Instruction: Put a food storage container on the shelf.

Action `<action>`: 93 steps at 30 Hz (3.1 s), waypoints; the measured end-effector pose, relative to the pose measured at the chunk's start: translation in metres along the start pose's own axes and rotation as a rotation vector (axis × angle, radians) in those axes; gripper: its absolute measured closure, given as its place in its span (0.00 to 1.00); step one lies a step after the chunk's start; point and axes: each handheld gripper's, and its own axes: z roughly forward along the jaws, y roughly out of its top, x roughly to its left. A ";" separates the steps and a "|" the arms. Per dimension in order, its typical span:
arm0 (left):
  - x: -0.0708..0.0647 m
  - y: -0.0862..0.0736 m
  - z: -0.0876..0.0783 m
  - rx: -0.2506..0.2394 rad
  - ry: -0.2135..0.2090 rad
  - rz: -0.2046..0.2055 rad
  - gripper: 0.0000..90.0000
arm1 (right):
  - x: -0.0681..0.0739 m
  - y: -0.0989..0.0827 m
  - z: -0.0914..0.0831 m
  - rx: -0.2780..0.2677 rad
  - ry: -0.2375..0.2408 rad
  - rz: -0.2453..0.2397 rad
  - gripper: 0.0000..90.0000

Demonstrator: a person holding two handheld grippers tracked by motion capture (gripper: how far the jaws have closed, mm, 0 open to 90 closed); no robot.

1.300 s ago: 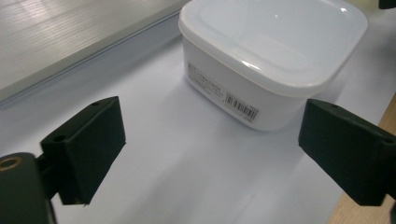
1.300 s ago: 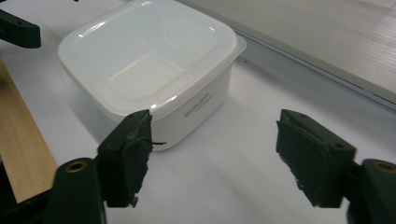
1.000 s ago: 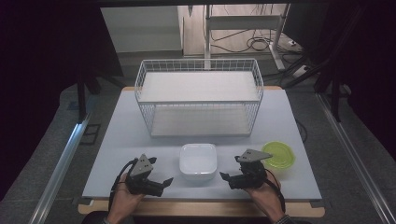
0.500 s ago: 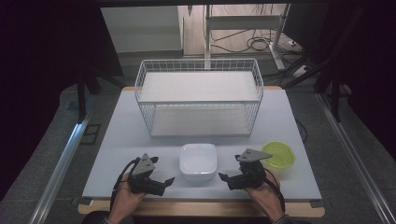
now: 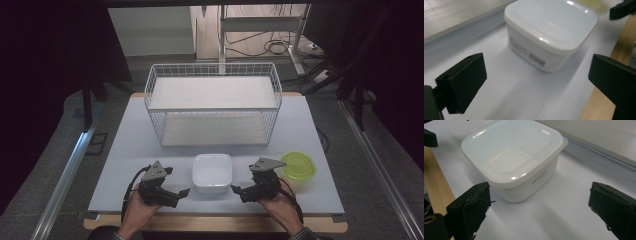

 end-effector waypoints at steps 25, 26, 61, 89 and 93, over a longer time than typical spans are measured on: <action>0.010 0.029 0.037 0.034 -0.047 0.006 0.10 | -0.005 0.025 0.022 0.027 0.071 0.063 0.12; 0.011 0.030 0.039 0.037 -0.048 0.008 0.10 | -0.006 0.025 0.024 0.031 0.076 0.071 0.12; -0.012 0.027 0.015 0.129 -0.082 -0.145 0.70 | 0.007 0.019 0.001 0.083 0.112 0.318 0.76; -0.005 0.042 0.000 -0.022 -0.046 -0.195 0.88 | 0.011 0.040 -0.016 -0.040 0.035 0.215 0.87; -0.005 0.048 -0.004 -0.034 -0.035 -0.185 0.88 | 0.011 0.050 -0.021 -0.065 0.032 0.203 0.88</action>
